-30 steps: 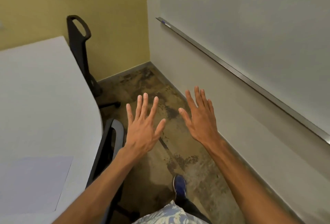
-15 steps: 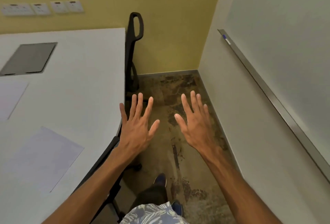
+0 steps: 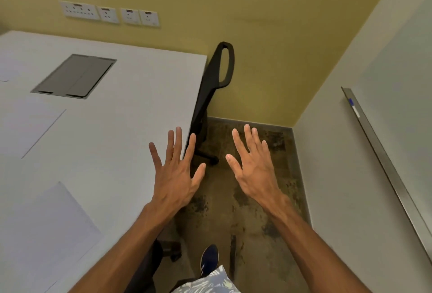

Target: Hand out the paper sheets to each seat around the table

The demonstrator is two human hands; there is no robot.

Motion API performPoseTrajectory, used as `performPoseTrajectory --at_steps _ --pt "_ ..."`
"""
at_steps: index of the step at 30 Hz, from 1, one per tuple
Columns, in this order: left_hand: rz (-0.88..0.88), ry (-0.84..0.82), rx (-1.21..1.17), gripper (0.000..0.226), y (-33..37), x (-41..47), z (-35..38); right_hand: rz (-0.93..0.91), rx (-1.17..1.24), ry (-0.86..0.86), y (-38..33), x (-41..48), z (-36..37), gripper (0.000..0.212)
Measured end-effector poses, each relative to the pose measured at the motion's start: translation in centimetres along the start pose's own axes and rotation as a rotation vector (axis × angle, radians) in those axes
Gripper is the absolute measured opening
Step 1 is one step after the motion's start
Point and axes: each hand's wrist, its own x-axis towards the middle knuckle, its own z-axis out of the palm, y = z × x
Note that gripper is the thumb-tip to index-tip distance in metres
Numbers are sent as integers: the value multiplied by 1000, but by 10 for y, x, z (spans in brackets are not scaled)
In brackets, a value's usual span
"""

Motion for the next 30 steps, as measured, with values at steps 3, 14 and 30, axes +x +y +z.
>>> performPoseTrajectory --at_steps 3,14,30 --pt "-66 -11 0 81 -12 33 -3 -55 -6 -21 -8 49 0 66" --pt "-307 27 3 84 -64 104 4 -329 -25 -117 -47 194 21 69" --pt "-725 73 120 82 -99 223 30 -751 63 -226 -69 399 72 69"
